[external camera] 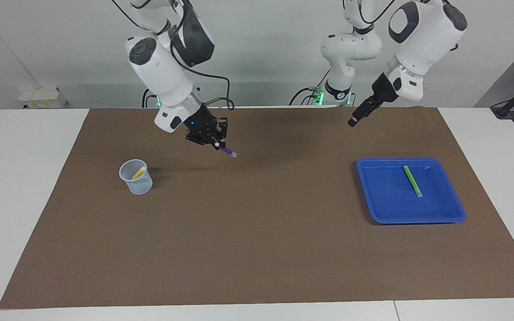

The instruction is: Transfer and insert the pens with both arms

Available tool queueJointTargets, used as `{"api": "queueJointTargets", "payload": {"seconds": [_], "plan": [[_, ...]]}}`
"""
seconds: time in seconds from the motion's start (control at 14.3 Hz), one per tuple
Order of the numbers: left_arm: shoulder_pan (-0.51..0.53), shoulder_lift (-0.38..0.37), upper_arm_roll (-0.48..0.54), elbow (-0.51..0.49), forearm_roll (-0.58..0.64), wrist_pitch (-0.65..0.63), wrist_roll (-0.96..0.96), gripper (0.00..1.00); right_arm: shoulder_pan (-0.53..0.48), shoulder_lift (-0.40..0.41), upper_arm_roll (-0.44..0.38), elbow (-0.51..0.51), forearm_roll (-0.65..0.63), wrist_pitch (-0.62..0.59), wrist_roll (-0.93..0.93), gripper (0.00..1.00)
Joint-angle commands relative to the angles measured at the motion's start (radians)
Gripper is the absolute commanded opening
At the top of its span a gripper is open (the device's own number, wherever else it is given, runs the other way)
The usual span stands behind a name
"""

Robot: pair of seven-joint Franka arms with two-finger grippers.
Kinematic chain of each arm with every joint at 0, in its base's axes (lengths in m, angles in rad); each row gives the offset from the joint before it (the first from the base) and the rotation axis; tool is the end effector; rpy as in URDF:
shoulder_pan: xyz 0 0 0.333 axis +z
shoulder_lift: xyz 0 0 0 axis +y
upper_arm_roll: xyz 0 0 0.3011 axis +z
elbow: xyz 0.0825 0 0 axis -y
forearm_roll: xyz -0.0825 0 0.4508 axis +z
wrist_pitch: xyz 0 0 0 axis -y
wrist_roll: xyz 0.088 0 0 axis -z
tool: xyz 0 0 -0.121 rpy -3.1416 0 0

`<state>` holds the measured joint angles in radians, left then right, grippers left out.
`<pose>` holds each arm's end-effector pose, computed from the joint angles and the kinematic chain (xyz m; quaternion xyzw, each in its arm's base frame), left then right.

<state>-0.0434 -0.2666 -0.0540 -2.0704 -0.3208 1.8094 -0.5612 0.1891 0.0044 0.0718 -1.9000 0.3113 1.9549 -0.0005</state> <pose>0.5422 -0.0850 0.5050 0.9530 0.2644 -0.0451 0.1413 0.6044 0.1864 0.4513 -0.9862 -0.0747 -0.0059 0.1473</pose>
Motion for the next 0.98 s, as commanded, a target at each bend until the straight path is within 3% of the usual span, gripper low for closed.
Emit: {"api": "queueJointTargets", "payload": {"seconds": [0.0,0.14,0.42,0.91], "plan": [[0.062,-0.025,-0.009,-0.037,0.067,0.002,0.238,0.95,-0.098,-0.033,0.013,0.019,-0.142,-0.111,-0.226,0.0],[0.124,-0.016,-0.009,-0.066,0.097,0.052,0.433,0.94,-0.149,-0.041,0.013,0.015,-0.277,-0.134,-0.379,0.0],[0.189,0.049,-0.009,-0.105,0.132,0.175,0.61,0.92,-0.186,-0.047,0.011,0.006,-0.385,-0.133,-0.506,0.0],[0.264,0.19,-0.007,-0.103,0.146,0.342,0.782,0.91,-0.269,-0.057,0.013,-0.079,-0.445,0.039,-0.772,0.0]]}}
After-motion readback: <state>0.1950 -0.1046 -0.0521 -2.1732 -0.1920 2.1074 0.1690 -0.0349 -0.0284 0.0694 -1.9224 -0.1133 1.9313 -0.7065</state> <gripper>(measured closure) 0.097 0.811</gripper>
